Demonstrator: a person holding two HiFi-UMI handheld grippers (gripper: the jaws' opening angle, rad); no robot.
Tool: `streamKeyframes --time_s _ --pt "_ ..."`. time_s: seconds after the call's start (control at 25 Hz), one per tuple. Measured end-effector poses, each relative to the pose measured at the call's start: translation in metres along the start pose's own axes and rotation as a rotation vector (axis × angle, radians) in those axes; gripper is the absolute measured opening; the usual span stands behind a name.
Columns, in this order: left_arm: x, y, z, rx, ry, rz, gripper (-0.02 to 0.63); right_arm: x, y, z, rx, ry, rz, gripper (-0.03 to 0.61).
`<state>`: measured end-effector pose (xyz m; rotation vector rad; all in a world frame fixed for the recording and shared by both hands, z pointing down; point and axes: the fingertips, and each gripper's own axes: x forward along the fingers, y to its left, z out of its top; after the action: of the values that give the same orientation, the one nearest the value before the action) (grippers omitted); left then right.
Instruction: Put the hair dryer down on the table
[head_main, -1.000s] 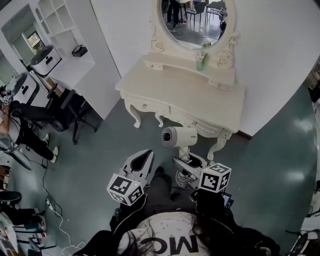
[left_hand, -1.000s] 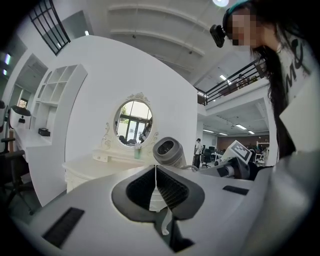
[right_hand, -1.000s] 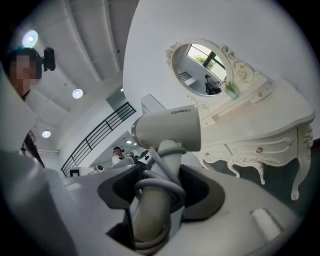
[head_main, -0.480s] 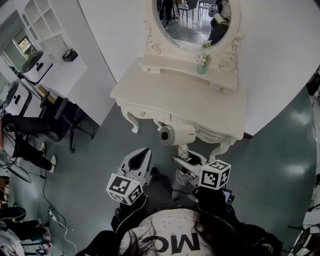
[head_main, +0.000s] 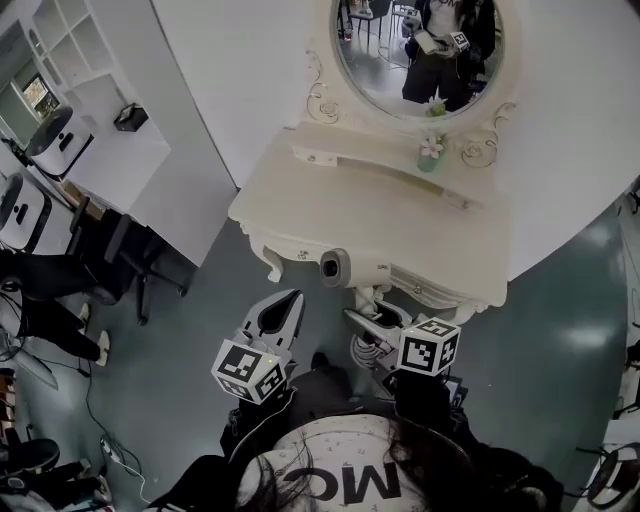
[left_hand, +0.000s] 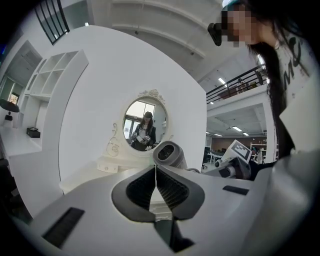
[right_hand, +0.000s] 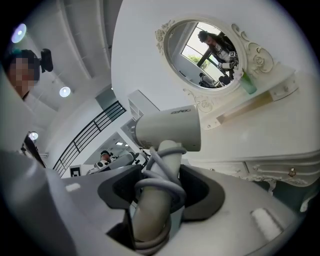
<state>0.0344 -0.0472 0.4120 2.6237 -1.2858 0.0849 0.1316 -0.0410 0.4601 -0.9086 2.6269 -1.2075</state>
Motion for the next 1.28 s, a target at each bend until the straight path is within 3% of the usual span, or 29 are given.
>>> streamKeyframes --time_s 0.28,0.64,1.04,1.28 --pt "0.002 0.069 0.011 -0.01 -0.007 -0.027 -0.014 0.064 0.001 0.015 0.015 -0.019 -0.035 0.249" --pt "-0.003 0.108 0.014 -0.027 -0.015 -0.048 -0.014 0.108 0.005 0.022 0.011 -0.02 -0.055 0.249" --pt "-0.013 0.131 0.01 -0.062 -0.029 -0.003 -0.014 0.141 -0.014 0.032 0.018 0.015 -0.073 0.249" --pt "-0.015 0.164 0.01 -0.066 -0.019 0.077 -0.014 0.177 -0.034 0.044 0.024 0.047 -0.058 0.249"
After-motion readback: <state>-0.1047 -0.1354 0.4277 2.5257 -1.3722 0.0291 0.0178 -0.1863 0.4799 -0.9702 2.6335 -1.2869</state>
